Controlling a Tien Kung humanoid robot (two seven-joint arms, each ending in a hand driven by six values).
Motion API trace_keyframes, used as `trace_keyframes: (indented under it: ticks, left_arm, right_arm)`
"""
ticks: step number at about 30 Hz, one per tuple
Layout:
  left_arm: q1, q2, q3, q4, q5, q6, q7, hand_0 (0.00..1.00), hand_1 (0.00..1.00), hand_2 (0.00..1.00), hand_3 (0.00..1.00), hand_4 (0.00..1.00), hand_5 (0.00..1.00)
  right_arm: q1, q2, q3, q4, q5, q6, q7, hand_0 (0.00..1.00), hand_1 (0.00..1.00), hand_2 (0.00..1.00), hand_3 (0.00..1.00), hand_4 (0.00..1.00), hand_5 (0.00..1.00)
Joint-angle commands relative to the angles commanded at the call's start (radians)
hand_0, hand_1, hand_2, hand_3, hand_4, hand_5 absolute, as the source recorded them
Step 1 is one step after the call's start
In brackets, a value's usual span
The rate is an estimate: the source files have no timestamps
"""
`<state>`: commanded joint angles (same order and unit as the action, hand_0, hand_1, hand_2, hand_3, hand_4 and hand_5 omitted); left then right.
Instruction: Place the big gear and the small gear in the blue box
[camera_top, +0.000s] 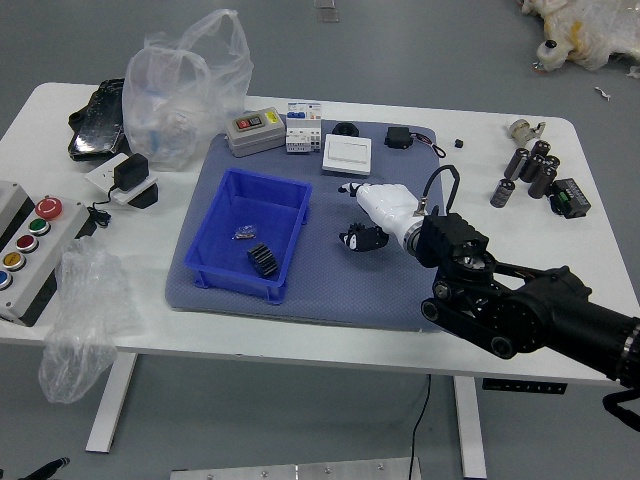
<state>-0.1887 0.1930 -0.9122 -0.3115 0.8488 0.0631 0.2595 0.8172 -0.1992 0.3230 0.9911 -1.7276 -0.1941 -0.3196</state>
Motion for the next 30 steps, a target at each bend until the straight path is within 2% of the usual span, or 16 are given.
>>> trace_keyframes:
  ticks: [3, 4, 9, 10, 15, 16, 21, 22, 30]
  left_arm:
    - [0.000, 0.000, 0.000, 0.000, -0.001, 0.000, -0.001, 0.653, 0.594, 0.584, 0.743, 0.740, 0.675]
    - [-0.001, 0.000, 0.001, 0.000, -0.001, 0.000, -0.001, 0.654, 0.594, 0.584, 0.742, 0.741, 0.679]
    - [-0.001, 0.000, -0.001, 0.000, 0.003, -0.001, 0.000, 0.654, 0.594, 0.584, 0.742, 0.741, 0.679]
    - [-0.001, 0.000, -0.001, 0.000, 0.003, -0.002, 0.000, 0.653, 0.594, 0.584, 0.743, 0.741, 0.684]
    - [0.000, -0.003, -0.001, -0.001, 0.005, -0.002, 0.001, 0.653, 0.594, 0.584, 0.743, 0.741, 0.684]
    - [0.001, -0.004, -0.001, -0.001, 0.005, -0.002, 0.001, 0.654, 0.594, 0.584, 0.743, 0.741, 0.691]
    - [0.003, -0.007, 0.000, -0.001, 0.006, -0.004, 0.001, 0.654, 0.594, 0.584, 0.743, 0.741, 0.691]
    - [0.003, -0.008, 0.002, -0.001, 0.005, -0.003, -0.001, 0.654, 0.593, 0.585, 0.743, 0.744, 0.696]
    - [0.001, -0.009, 0.019, 0.001, -0.010, -0.002, -0.021, 0.654, 0.593, 0.585, 0.742, 0.742, 0.704]
  right_arm:
    - [-0.001, 0.002, -0.009, -0.005, 0.006, 0.002, -0.002, 0.523, 0.705, 0.838, 0.911, 0.945, 0.490]
    - [-0.001, 0.002, -0.013, -0.007, 0.009, 0.001, -0.002, 0.508, 0.690, 0.802, 0.877, 0.951, 0.509]
    - [0.000, 0.003, -0.035, -0.022, 0.029, -0.010, -0.009, 0.508, 0.690, 0.802, 0.877, 0.951, 0.509]
    - [0.000, 0.003, -0.040, -0.025, 0.035, -0.016, -0.010, 0.459, 0.557, 0.622, 0.661, 0.675, 0.293]
    - [0.004, 0.013, -0.071, -0.050, 0.069, -0.064, 0.002, 0.459, 0.557, 0.622, 0.661, 0.675, 0.293]
    - [0.004, 0.015, -0.076, -0.053, 0.072, -0.070, 0.003, 0.380, 0.449, 0.482, 0.641, 0.431, 0.051]
    - [0.003, 0.021, -0.089, -0.060, 0.071, -0.091, 0.003, 0.380, 0.449, 0.482, 0.641, 0.431, 0.051]
    - [0.002, 0.021, -0.091, -0.061, 0.071, -0.093, 0.003, 0.376, 0.435, 0.453, 0.631, 0.434, 0.024]
    - [0.000, 0.020, -0.095, -0.062, 0.062, -0.097, 0.004, 0.375, 0.435, 0.448, 0.640, 0.423, 0.002]
